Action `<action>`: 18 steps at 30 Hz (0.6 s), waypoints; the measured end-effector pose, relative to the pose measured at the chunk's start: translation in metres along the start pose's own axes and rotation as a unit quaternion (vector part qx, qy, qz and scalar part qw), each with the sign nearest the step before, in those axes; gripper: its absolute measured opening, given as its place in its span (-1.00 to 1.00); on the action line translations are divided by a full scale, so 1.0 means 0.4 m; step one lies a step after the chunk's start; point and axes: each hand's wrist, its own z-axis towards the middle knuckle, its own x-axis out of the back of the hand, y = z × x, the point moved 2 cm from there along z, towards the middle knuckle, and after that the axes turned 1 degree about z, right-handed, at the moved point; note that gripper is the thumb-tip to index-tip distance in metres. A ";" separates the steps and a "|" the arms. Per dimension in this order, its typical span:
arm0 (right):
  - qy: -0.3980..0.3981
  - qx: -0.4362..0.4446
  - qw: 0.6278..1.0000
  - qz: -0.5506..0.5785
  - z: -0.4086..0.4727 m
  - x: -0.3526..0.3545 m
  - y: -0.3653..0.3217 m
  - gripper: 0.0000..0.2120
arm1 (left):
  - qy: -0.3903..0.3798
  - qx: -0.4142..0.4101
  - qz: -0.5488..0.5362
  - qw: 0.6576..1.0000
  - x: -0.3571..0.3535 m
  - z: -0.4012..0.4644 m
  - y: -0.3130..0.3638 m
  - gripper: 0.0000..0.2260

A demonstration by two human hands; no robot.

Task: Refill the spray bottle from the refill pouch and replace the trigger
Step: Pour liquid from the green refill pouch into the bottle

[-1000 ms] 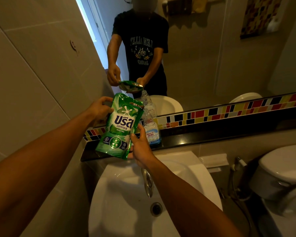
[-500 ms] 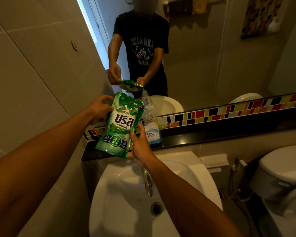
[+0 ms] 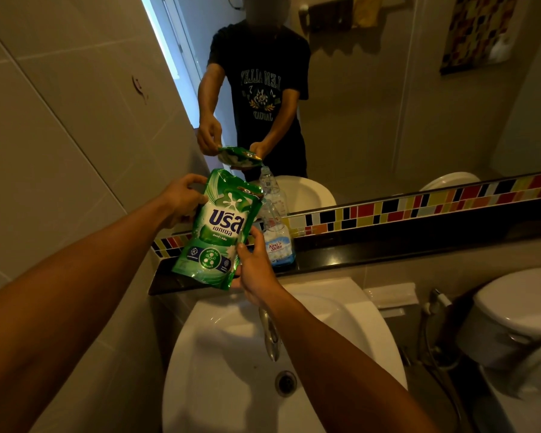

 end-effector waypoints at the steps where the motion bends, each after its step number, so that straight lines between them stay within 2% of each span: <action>1: -0.001 -0.003 1.000 -0.001 -0.001 0.000 0.000 -0.62 | 0.000 0.000 0.002 1.000 0.001 0.000 0.000 -0.57; 18: 0.003 -0.019 1.000 0.005 -0.011 -0.009 0.000 -0.59 | -0.003 -0.003 0.006 1.000 0.003 -0.005 0.011 -0.58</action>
